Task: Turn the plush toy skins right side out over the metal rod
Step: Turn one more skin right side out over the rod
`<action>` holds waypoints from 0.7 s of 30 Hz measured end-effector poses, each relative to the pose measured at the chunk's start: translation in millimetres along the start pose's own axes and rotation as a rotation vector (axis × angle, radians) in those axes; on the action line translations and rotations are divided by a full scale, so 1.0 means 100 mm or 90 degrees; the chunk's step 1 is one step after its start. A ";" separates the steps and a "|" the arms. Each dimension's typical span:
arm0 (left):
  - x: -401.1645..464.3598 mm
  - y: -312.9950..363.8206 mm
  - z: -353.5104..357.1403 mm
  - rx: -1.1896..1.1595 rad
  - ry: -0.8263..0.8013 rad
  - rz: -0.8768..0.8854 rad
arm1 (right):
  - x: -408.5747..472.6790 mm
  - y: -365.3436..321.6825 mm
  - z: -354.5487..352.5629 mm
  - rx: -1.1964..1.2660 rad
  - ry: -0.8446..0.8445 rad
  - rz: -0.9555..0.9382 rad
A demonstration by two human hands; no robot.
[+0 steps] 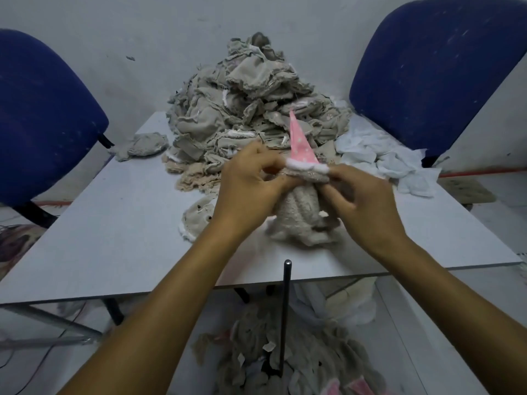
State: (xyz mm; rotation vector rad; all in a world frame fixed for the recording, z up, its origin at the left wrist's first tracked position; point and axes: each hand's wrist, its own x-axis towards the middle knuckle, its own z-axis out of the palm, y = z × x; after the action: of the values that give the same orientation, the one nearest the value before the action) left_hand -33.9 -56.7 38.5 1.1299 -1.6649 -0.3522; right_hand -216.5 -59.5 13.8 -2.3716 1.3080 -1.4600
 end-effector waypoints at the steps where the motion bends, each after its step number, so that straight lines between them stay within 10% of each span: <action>1: 0.01 0.01 0.01 0.001 0.021 0.011 | 0.00 0.00 -0.02 -0.003 0.037 -0.025; 10: 0.05 0.15 0.03 0.008 0.069 0.150 | 0.04 -0.04 -0.09 0.002 0.164 -0.066; 15: 0.07 0.05 -0.03 -0.073 -0.200 -0.083 | 0.03 -0.02 -0.10 0.039 0.081 0.037; 21: 0.12 0.00 -0.06 -0.164 -0.047 -0.069 | 0.05 -0.05 -0.12 0.069 0.113 -0.005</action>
State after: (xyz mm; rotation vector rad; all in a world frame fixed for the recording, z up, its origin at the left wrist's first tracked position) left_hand -28.7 -64.5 48.7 1.0255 -1.5731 -0.6658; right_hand -221.6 -55.7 26.5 -2.2267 1.2197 -1.7322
